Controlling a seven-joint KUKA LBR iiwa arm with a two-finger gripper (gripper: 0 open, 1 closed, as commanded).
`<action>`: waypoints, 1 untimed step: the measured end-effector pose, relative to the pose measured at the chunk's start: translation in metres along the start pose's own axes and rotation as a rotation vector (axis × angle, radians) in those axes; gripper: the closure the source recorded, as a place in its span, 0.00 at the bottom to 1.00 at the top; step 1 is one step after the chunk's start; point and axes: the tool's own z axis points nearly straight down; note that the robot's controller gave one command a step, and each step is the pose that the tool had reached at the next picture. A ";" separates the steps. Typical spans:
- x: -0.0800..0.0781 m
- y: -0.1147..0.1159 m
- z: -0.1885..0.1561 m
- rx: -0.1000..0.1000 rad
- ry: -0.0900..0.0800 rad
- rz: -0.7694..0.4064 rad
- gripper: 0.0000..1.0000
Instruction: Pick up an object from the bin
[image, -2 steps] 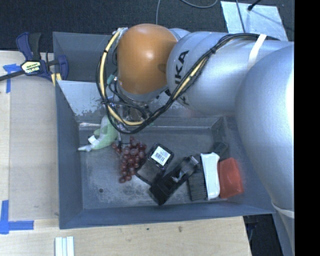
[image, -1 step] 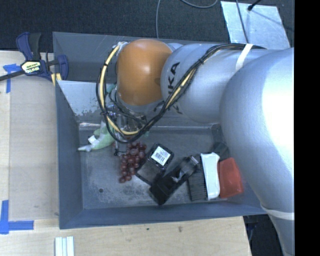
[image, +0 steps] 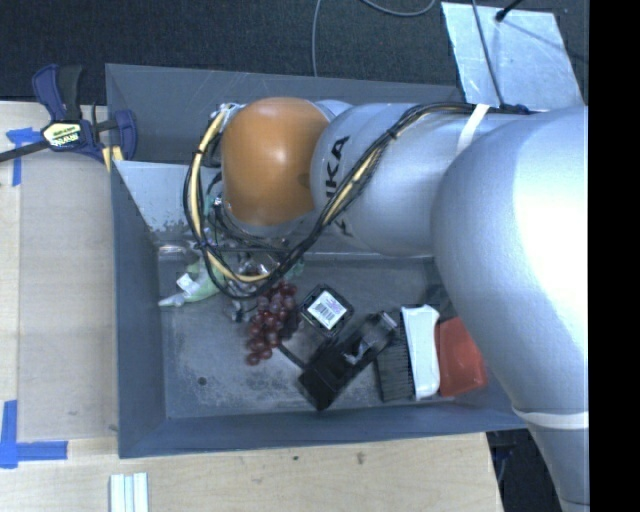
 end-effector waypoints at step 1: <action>0.006 -0.008 0.015 -0.001 0.004 0.185 1.00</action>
Offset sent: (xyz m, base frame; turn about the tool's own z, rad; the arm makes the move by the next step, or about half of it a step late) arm 0.0000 0.0000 0.0000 0.0000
